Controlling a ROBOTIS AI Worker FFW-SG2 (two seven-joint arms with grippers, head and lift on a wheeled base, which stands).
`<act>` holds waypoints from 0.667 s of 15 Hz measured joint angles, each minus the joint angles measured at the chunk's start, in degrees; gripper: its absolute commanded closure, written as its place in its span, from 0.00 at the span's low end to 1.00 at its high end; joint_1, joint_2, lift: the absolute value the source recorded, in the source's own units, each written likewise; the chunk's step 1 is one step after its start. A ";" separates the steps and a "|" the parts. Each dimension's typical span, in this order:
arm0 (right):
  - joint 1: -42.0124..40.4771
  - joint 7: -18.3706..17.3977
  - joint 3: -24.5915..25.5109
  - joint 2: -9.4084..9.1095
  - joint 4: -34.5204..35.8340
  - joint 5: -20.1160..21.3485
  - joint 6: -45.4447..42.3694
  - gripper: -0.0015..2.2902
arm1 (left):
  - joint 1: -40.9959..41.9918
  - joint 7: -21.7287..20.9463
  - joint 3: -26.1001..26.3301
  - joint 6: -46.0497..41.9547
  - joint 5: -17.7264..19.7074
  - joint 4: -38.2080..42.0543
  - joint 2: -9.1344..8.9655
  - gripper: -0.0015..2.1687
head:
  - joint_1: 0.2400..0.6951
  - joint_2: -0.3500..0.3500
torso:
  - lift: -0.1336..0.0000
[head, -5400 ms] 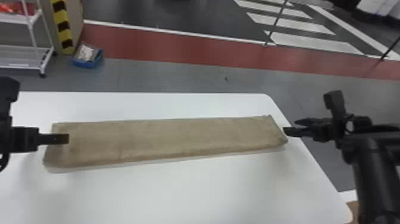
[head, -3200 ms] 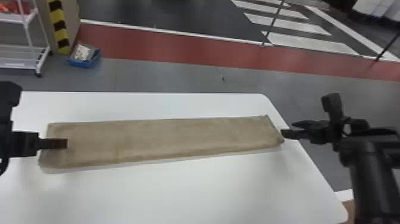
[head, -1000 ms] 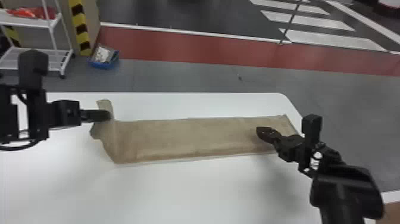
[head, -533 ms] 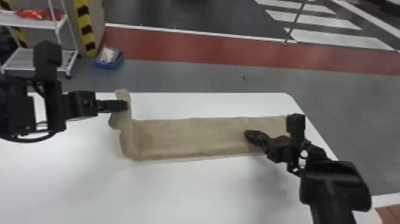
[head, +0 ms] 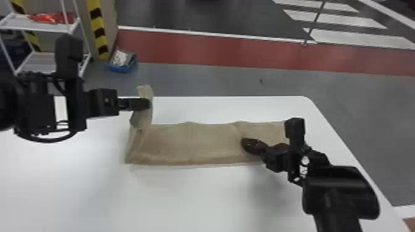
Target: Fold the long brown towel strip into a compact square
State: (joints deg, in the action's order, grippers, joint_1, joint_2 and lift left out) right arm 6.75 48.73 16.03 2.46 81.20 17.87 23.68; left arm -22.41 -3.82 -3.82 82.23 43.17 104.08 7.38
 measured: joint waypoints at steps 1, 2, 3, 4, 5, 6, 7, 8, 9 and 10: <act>-1.14 0.19 -0.96 -0.44 2.23 -0.26 1.63 0.82 | 0.00 0.16 0.27 0.00 0.05 0.32 0.00 0.80 | 1.00 0.28 | 0.07; -2.11 0.28 -1.86 -0.65 4.19 -0.56 3.09 0.82 | 0.00 0.29 0.52 0.00 0.07 0.53 -0.01 0.80 | 1.00 0.29 | 0.07; -2.94 0.30 -2.57 -0.77 5.94 -0.79 4.06 0.82 | 0.00 0.36 0.76 0.00 0.10 0.63 -0.04 0.80 | 1.00 0.30 | 0.07; -3.55 0.30 -2.90 -0.87 7.45 -0.99 4.66 0.82 | 0.00 0.41 0.93 -0.01 0.11 0.71 -0.07 0.80 | 1.00 0.30 | 0.07; -4.13 0.21 -2.97 -0.93 9.23 -1.18 5.07 0.82 | 0.00 0.48 1.04 -0.03 0.11 0.75 -0.08 0.80 | 1.00 0.30 | 0.07; -4.45 0.16 -2.73 -0.95 10.63 -1.30 5.16 0.82 | 0.01 0.49 1.08 -0.03 0.11 0.83 -0.09 0.80 | 1.00 0.30 | 0.07; -4.64 0.17 -2.10 -0.96 11.83 -1.40 5.24 0.82 | 0.10 0.57 1.09 -0.03 0.14 1.06 -0.09 0.80 | 1.00 0.29 | 0.07; -4.70 0.23 -1.32 -0.95 12.54 -1.54 5.24 0.82 | 0.27 0.64 1.10 -0.02 0.16 1.37 -0.09 0.80 | 1.00 0.28 | 0.07; -4.72 0.25 -0.54 -0.92 13.03 -1.64 5.17 0.82 | 0.41 0.71 1.10 -0.02 0.20 1.75 -0.09 0.80 | 1.00 0.28 | 0.07; -4.72 0.28 0.49 -0.91 13.54 -1.76 5.00 0.82 | 0.57 0.75 1.10 -0.02 0.24 2.20 -0.09 0.80 | 1.00 0.26 | 0.07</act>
State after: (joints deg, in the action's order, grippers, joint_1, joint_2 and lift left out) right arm 2.03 49.01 16.52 1.55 94.75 16.11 28.68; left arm -21.84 -3.07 -2.72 82.21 43.40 106.28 7.29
